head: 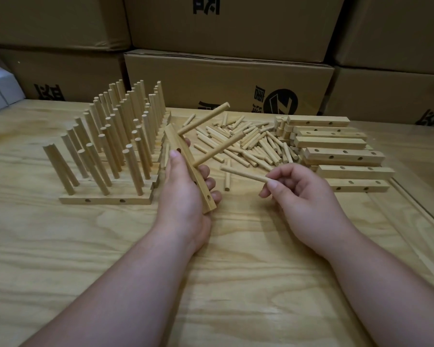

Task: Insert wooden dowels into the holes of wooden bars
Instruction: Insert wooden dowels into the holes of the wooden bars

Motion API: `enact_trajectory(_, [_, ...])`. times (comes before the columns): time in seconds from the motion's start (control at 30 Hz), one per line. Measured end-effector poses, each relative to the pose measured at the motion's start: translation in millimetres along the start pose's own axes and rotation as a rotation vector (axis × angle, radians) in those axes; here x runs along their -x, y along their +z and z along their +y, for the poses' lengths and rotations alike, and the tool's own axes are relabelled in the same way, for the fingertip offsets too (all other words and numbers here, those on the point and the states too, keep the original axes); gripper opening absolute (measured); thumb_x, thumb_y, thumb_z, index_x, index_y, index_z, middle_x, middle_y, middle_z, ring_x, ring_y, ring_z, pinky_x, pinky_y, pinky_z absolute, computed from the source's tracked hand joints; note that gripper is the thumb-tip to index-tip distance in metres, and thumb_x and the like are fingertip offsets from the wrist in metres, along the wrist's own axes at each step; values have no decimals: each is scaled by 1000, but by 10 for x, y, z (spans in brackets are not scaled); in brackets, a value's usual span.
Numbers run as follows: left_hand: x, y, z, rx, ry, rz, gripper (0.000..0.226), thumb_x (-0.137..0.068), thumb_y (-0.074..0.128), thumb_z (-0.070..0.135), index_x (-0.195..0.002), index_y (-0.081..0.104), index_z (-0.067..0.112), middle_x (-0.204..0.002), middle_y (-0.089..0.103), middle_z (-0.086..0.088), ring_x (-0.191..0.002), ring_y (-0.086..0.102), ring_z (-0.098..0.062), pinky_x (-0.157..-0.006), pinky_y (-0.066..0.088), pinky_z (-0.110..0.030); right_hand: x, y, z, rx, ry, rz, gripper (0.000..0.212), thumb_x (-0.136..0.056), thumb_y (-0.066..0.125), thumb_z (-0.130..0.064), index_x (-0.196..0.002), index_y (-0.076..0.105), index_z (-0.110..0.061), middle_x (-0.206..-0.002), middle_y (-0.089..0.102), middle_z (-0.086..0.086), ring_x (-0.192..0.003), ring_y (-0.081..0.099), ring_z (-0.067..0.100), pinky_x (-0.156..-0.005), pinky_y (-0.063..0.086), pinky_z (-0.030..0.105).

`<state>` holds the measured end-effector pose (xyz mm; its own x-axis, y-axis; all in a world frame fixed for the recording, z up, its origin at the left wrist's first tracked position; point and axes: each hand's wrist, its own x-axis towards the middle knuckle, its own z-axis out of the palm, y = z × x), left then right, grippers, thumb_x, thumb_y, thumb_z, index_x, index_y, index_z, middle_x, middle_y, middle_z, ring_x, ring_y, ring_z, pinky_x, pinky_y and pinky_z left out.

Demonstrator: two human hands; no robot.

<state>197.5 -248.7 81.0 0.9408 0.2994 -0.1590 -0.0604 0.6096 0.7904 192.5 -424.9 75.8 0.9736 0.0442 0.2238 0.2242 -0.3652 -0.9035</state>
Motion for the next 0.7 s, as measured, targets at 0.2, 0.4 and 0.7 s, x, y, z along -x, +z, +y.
enact_trajectory(0.2, [-1, -3, 5, -86, -7, 35, 38, -100, 35, 66, -108, 69, 54, -74, 58, 9, -53, 50, -6, -49, 43, -27, 20, -34, -17, -62, -53, -97, 21, -97, 62, -10, -96, 73, -28, -82, 75, -5, -78, 65, 2, -77, 48, 24])
enact_trajectory(0.4, [26, 16, 4, -196, -2, 32, 33, -100, 34, 67, -112, 64, 59, -77, 60, 12, -58, 51, -6, -65, 44, -33, 19, -25, -5, -25, -102, -126, 21, -94, 66, -11, -93, 74, -30, -80, 74, -5, -79, 66, 9, -71, 49, 15])
enact_trajectory(0.7, [28, 5, -56, -257, 16, -84, 33, -100, 43, 62, -123, 62, 51, -79, 58, 6, -59, 49, -8, -55, 43, -26, 70, 29, -73, 29, -167, -224, 11, -83, 80, -18, -88, 76, -26, -56, 48, -10, -54, 41, 2, -52, 37, 16])
